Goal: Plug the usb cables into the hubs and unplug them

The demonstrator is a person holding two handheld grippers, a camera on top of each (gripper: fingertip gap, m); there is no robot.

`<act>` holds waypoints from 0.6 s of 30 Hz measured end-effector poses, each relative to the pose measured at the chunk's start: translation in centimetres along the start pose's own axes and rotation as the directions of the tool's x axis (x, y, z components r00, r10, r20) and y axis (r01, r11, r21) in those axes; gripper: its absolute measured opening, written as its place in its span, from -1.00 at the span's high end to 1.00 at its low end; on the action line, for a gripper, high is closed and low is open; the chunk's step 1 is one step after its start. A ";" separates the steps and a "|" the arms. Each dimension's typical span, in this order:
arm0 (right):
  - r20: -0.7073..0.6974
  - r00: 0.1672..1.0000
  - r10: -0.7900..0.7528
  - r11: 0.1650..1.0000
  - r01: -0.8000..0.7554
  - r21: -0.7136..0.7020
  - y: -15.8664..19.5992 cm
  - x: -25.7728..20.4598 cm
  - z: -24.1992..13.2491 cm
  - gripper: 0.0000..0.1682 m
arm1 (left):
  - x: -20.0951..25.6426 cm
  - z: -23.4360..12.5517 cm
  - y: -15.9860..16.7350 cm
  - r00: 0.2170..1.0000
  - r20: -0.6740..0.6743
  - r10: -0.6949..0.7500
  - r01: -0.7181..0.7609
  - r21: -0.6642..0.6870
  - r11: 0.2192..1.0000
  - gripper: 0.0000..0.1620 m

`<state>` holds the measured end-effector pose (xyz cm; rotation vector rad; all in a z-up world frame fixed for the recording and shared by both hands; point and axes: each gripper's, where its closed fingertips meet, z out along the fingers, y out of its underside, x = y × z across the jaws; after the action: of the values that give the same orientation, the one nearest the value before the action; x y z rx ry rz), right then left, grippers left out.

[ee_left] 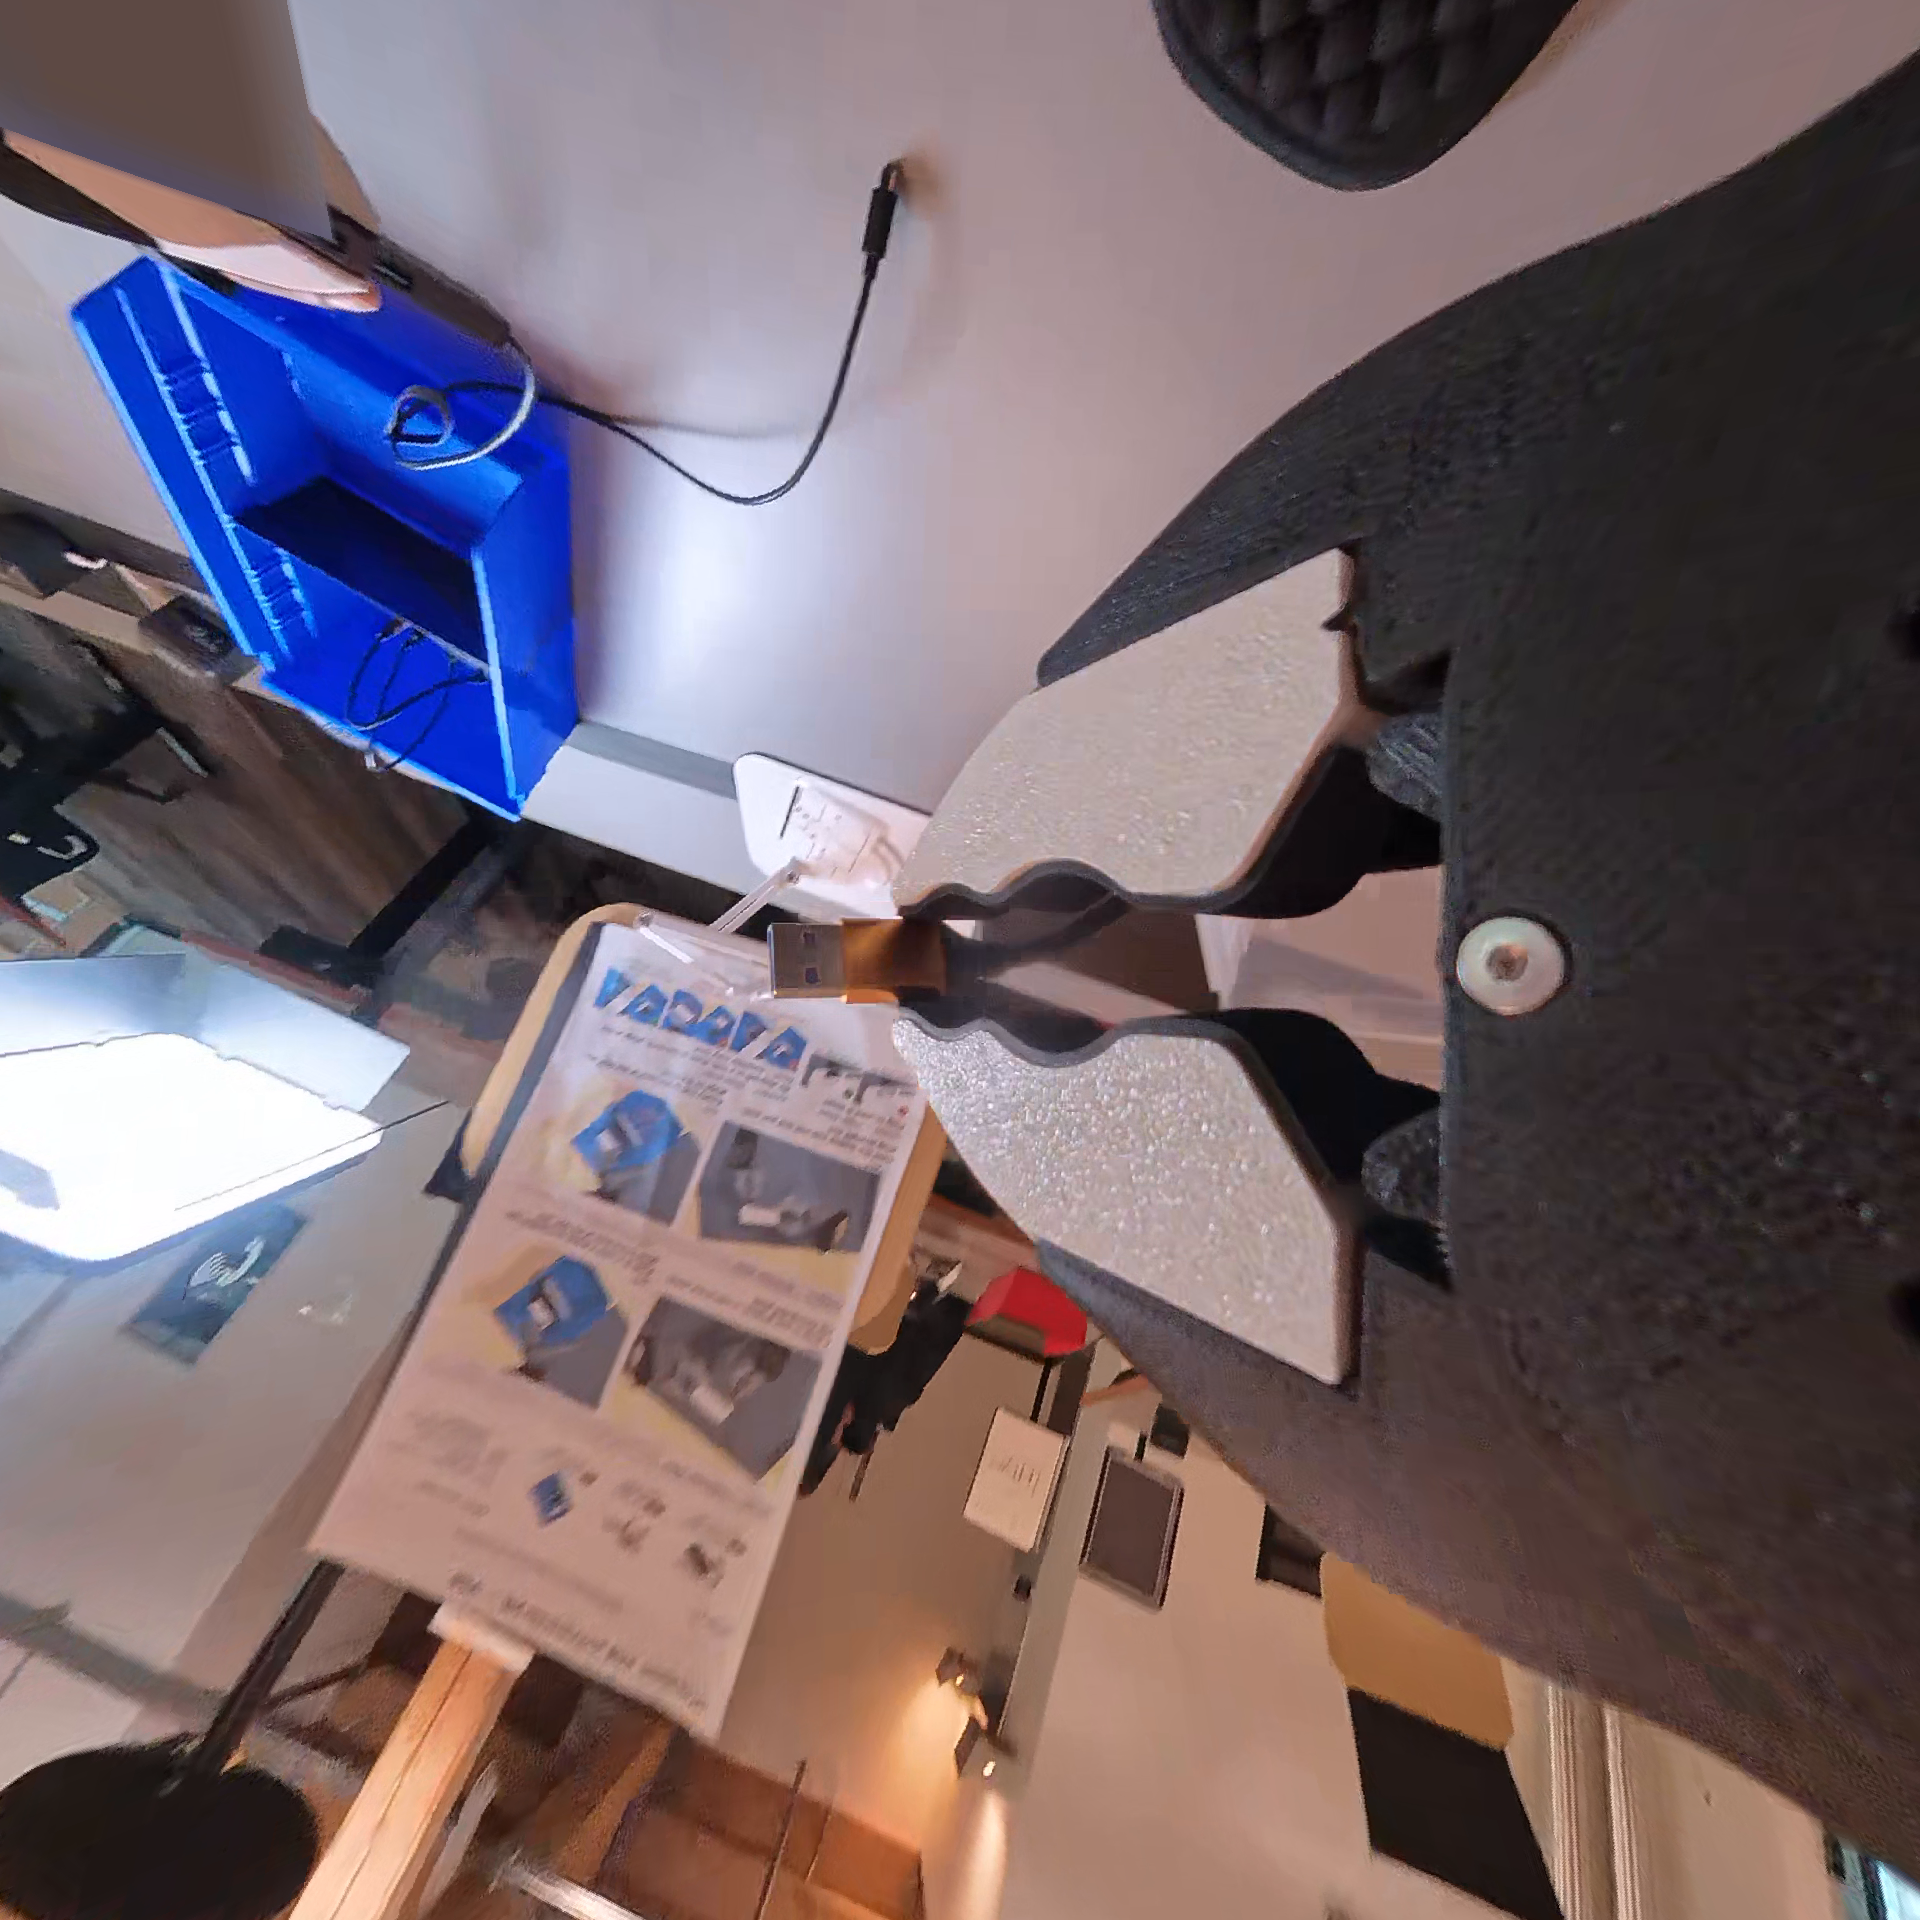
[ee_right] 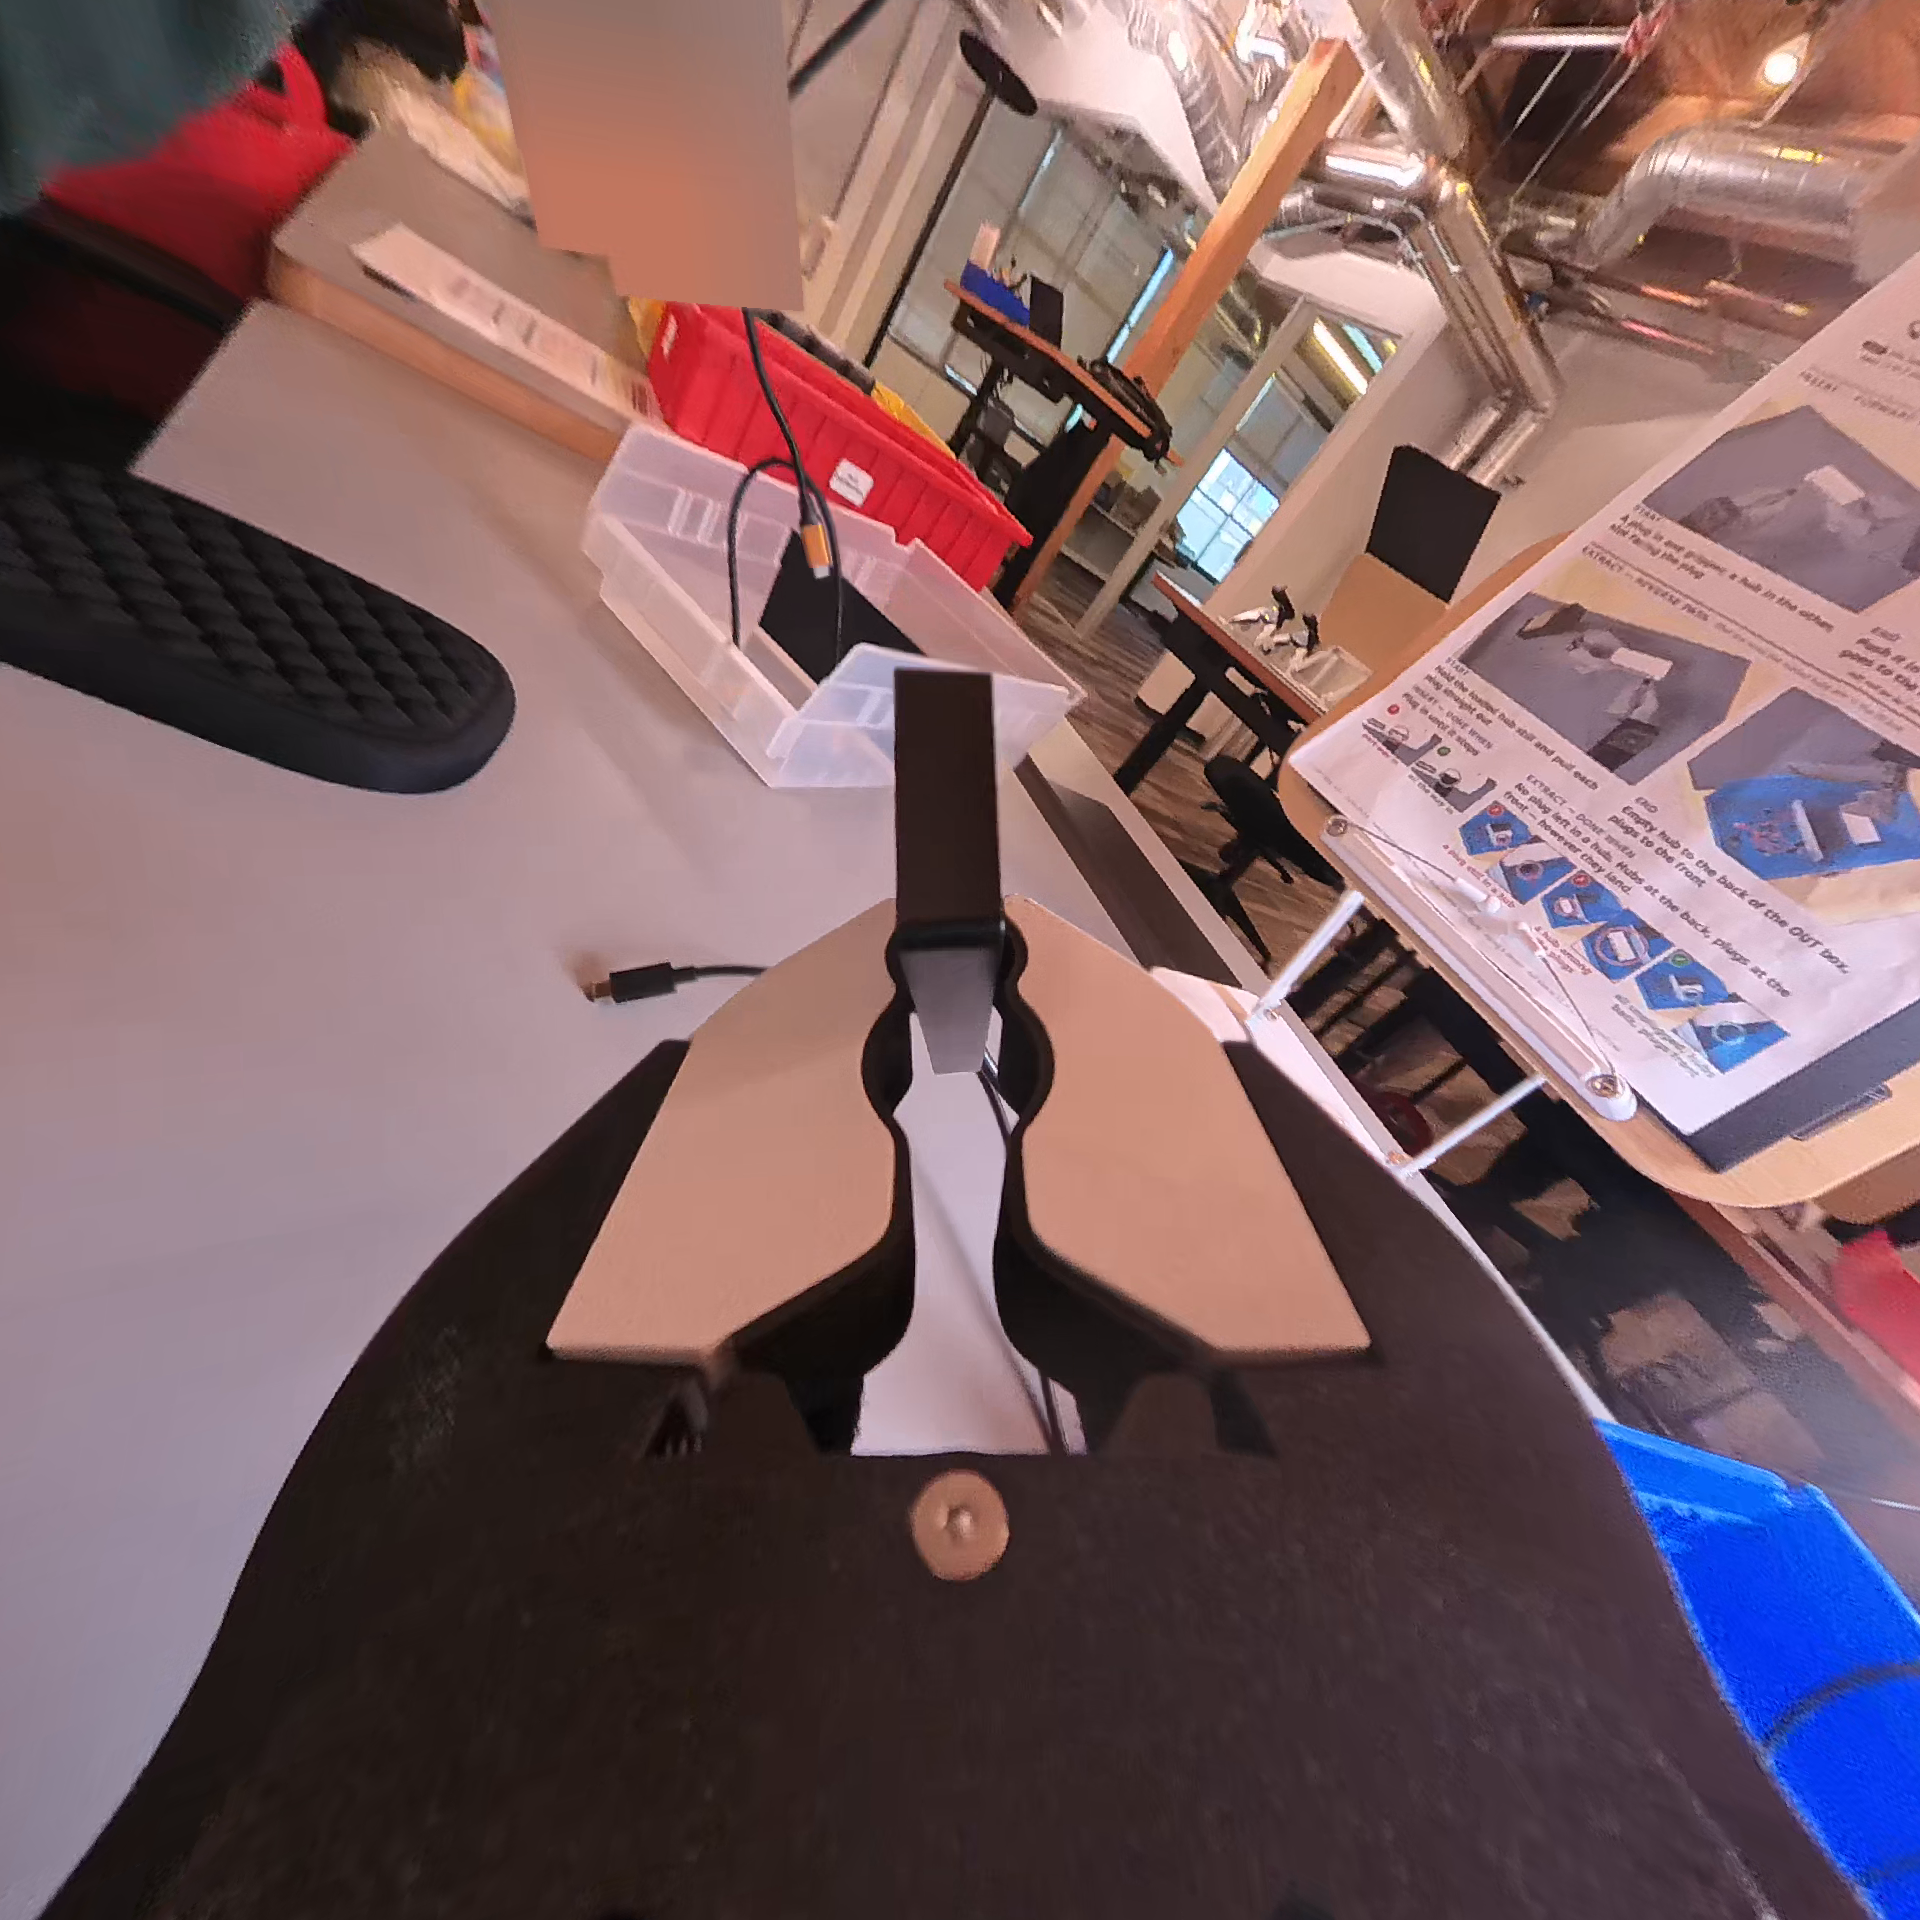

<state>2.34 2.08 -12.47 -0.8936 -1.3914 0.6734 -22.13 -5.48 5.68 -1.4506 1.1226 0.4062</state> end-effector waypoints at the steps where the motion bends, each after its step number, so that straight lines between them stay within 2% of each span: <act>1: 0.007 1.000 0.017 1.000 -0.018 0.021 -0.3 0.0 -0.2 0.86 | -0.1 -0.2 -1.4 1.000 0.011 0.019 -0.019 0.016 1.000 0.82; 5: 0.035 0.997 0.076 0.992 -0.079 0.101 -1.1 0.3 -1.0 0.86 | 0.3 0.0 -6.3 0.999 -0.040 0.026 -0.022 0.094 0.995 0.82; 8: 0.073 0.993 0.095 0.983 -0.105 0.149 -1.6 0.1 -1.5 0.86 | 3.0 2.1 -7.9 0.979 -0.203 -0.025 0.052 0.129 0.990 0.82; 10: 0.099 0.991 0.094 0.979 -0.110 0.170 -1.8 -0.2 -1.6 0.86 | 6.3 4.0 -8.3 0.930 -0.359 -0.077 0.133 0.134 0.982 0.82; 13: 0.127 0.989 0.076 0.981 -0.097 0.168 -1.6 -0.9 -1.6 0.86 | 12.2 7.6 -7.0 0.820 -0.554 -0.143 0.228 0.086 0.970 0.82; 18: 0.166 0.985 0.046 0.988 -0.069 0.138 -0.9 -1.9 -1.2 0.86 | 21.8 13.0 -2.6 0.614 -0.744 -0.263 0.346 -0.046 0.937 0.82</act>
<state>3.27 -0.17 -12.67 -0.7809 -1.4446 0.8959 -5.14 -2.76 -13.17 -1.7272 1.4569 -0.5595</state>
